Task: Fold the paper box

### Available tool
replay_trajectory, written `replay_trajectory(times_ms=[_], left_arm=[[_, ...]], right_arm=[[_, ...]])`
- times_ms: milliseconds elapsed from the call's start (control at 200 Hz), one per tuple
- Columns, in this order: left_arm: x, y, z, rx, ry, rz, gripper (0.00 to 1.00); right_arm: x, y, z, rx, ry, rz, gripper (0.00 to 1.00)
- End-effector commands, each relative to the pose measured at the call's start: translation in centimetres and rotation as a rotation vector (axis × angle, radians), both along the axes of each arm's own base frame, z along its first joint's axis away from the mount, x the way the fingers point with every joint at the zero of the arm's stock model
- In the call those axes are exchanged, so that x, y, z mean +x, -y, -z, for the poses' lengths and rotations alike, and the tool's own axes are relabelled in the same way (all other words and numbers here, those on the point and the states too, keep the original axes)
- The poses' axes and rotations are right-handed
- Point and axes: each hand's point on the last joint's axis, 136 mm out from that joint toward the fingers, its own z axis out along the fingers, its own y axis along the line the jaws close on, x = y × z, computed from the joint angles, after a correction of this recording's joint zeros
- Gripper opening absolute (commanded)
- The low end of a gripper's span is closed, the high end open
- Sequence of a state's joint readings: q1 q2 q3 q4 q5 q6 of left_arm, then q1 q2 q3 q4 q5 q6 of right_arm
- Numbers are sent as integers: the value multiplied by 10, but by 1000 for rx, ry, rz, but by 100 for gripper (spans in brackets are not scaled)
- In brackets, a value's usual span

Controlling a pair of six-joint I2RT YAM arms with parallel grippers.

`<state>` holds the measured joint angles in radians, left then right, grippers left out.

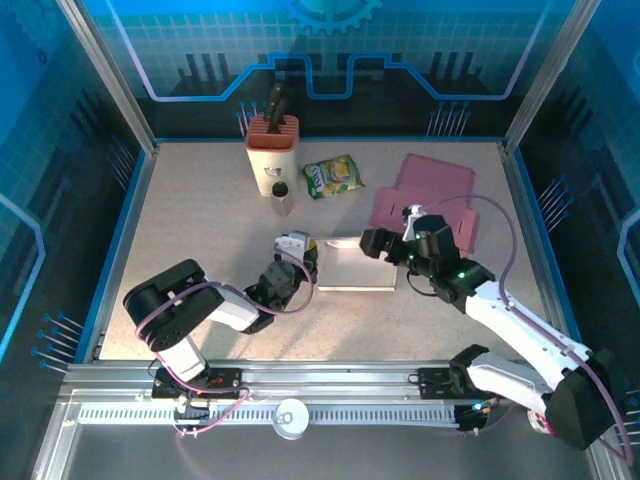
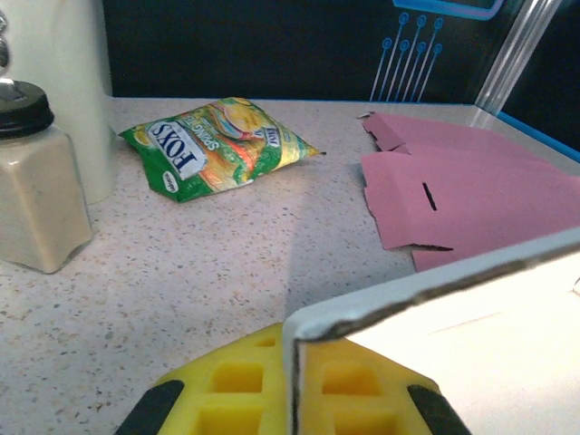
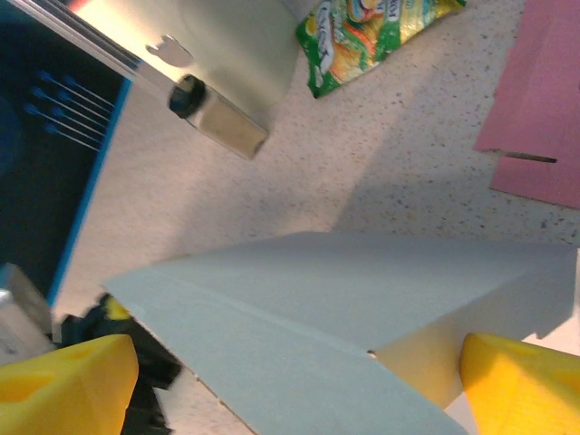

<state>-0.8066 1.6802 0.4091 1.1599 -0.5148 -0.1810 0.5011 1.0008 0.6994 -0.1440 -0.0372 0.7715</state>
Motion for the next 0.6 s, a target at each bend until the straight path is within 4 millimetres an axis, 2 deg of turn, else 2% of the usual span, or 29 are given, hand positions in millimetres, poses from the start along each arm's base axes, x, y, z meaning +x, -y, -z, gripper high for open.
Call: replay_trajectory(times_ms=[0, 135, 255, 295, 430, 595], left_arm=[[-4, 14, -3, 7, -5, 61, 0], [-2, 15, -5, 8, -5, 55, 0], [1, 11, -10, 9, -15, 23, 0], [3, 9, -12, 16, -20, 6, 0], [5, 4, -20, 58, -8, -21, 0], [8, 2, -27, 123, 18, -28, 0]], right_arm=[[-13, -19, -26, 124, -33, -121, 93], [-14, -22, -10, 74, -116, -140, 94], [-15, -15, 13, -38, -162, -105, 94], [-15, -12, 16, -61, -157, -89, 96], [-18, -2, 4, -45, -92, -54, 100], [-20, 3, -6, -37, -138, -55, 100]])
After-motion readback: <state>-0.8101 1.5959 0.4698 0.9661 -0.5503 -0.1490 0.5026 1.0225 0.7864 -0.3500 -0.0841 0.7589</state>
